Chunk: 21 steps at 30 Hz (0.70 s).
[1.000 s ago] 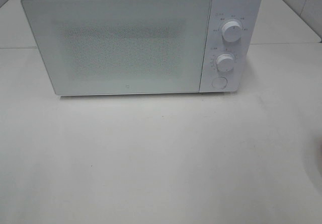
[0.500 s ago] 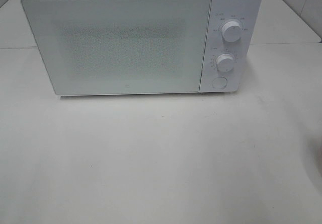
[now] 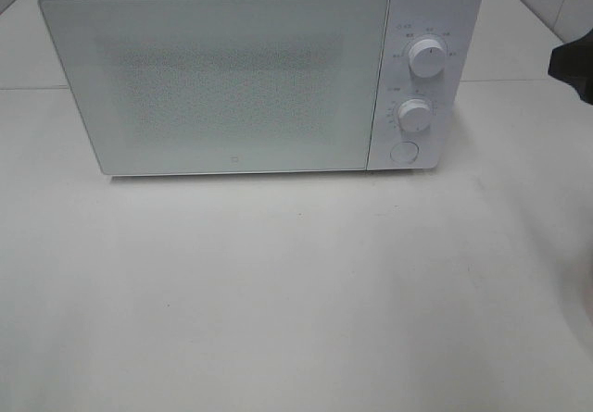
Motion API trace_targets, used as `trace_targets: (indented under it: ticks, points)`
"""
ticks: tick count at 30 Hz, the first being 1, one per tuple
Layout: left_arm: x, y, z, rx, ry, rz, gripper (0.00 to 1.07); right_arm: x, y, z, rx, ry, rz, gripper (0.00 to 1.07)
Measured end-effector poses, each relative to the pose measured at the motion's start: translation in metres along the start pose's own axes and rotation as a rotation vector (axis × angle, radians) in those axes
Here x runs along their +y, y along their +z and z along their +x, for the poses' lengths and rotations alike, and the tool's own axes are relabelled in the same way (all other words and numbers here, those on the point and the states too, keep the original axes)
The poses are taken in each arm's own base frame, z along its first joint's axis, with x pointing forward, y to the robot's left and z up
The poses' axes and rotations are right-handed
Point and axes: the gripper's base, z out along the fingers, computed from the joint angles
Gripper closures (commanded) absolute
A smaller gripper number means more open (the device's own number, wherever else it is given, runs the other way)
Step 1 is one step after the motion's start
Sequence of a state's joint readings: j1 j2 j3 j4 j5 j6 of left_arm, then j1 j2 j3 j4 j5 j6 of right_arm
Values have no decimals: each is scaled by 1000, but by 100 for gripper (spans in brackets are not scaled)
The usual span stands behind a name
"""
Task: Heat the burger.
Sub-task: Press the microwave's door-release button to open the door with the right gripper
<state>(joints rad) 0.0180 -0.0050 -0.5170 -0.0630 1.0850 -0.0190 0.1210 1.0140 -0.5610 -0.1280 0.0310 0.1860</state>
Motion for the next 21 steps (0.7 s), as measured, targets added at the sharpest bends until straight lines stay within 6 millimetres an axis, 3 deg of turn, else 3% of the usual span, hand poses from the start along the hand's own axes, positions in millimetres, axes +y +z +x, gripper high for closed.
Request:
trace_targets:
  ticks: [12,21]
  points:
    - [0,0,0,0,0,0,6,2,49,17,-23,-4,-36,32]
    - [0,0,0,0,0,0,6,4,63,48,-158,4,-79,32]
